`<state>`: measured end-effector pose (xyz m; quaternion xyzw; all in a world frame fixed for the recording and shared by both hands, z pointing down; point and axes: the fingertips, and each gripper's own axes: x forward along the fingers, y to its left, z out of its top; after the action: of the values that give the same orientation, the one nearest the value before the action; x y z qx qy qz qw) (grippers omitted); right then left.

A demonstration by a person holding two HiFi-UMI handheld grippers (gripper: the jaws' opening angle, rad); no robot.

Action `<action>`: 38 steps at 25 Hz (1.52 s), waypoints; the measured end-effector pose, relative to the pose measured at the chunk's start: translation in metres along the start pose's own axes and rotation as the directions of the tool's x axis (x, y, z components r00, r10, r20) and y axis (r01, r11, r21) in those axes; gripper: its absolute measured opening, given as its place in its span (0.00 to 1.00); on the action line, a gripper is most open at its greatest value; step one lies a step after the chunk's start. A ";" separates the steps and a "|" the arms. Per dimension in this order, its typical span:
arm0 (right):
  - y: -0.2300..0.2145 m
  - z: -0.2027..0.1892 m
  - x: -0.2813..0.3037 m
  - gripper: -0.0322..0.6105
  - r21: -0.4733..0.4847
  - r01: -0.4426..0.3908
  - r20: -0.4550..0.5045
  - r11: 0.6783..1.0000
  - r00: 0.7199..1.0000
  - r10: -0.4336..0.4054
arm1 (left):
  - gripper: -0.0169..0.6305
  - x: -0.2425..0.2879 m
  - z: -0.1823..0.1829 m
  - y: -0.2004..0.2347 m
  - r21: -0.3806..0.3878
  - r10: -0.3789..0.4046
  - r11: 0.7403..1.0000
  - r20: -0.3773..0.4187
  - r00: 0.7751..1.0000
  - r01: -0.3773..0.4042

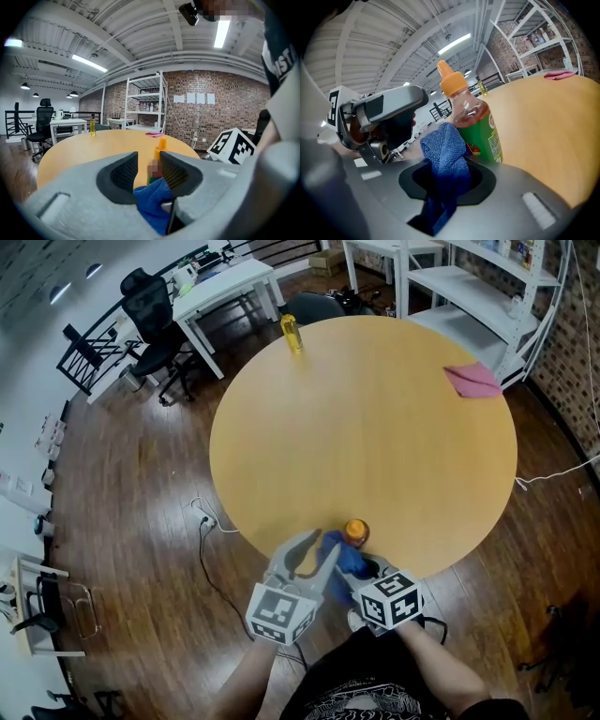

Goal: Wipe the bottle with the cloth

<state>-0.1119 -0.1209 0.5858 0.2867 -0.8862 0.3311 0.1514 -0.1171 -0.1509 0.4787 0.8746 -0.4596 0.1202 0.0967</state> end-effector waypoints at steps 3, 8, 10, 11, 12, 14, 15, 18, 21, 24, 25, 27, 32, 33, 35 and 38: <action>0.007 0.004 -0.005 0.18 -0.022 -0.017 0.009 1.000 1.000 0.017 | 0.25 0.008 -0.002 -0.007 0.021 -0.033 0.999 -0.018 0.999 0.034; 0.028 0.016 -0.036 0.18 -0.119 -0.083 0.037 0.989 0.995 0.088 | 0.25 0.015 0.003 -0.006 0.000 -0.065 0.998 0.007 0.998 0.065; 0.033 0.027 -0.054 0.18 -0.155 -0.096 0.066 0.983 0.992 0.107 | 0.25 0.017 0.006 -0.006 0.003 -0.075 0.997 0.013 0.997 0.075; 0.034 0.032 -0.063 0.18 -0.165 -0.098 0.079 0.981 0.991 0.112 | 0.25 0.019 0.008 -0.007 0.007 -0.081 0.997 0.015 0.997 0.081; 0.033 0.035 -0.071 0.18 -0.173 -0.097 0.090 0.980 0.989 0.113 | 0.25 0.021 0.009 -0.008 0.011 -0.087 0.996 0.016 0.996 0.087; 0.029 0.039 -0.085 0.18 -0.183 -0.085 0.104 0.979 0.989 0.105 | 0.25 0.023 0.010 -0.011 0.018 -0.096 0.995 0.021 0.995 0.096; 0.025 0.040 -0.093 0.18 -0.182 -0.077 0.111 0.980 0.989 0.098 | 0.25 0.025 0.010 -0.012 0.017 -0.101 0.995 0.024 0.995 0.100; 0.012 0.041 -0.112 0.18 -0.144 -0.057 0.133 0.988 0.988 0.077 | 0.26 0.025 0.009 -0.016 0.016 -0.120 0.993 0.027 0.992 0.120; -0.001 0.039 -0.125 0.18 -0.101 -0.024 0.156 0.995 0.987 0.040 | 0.28 0.023 0.003 -0.021 0.014 -0.139 0.990 0.016 0.990 0.138; -0.009 0.041 -0.133 0.18 -0.072 0.002 0.177 0.997 0.984 0.011 | 0.29 0.028 -0.001 -0.028 0.023 -0.155 0.988 0.000 0.988 0.155; -0.011 0.041 -0.135 0.18 -0.065 0.008 0.182 0.998 0.983 0.004 | 0.29 0.030 -0.002 -0.030 0.027 -0.156 0.987 -0.003 0.988 0.156; -0.015 0.041 -0.138 0.18 -0.055 0.019 0.189 0.998 0.982 -0.008 | 0.29 0.037 -0.004 -0.034 0.034 -0.160 0.986 -0.010 0.987 0.161; -0.021 0.045 -0.142 0.18 -0.044 0.044 0.208 0.998 0.978 -0.034 | 0.29 0.052 -0.010 -0.036 0.038 -0.165 0.985 -0.034 0.986 0.167; -0.023 0.047 -0.143 0.18 -0.039 0.050 0.214 0.998 0.976 -0.040 | 0.29 0.054 -0.010 -0.035 0.040 -0.160 0.986 -0.033 0.987 0.161; -0.028 0.050 -0.148 0.18 -0.020 0.064 0.230 0.998 0.971 -0.058 | 0.29 0.056 -0.009 -0.035 0.047 -0.146 0.988 -0.030 0.989 0.147; -0.036 0.051 -0.154 0.18 0.019 0.085 0.254 0.996 0.963 -0.087 | 0.26 0.056 -0.008 -0.035 0.053 -0.128 0.990 -0.033 0.991 0.130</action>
<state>0.0274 -0.1145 0.4956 0.3656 -0.8836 0.2882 0.0498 -0.0590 -0.1728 0.5011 0.9029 -0.3972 0.1394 0.0868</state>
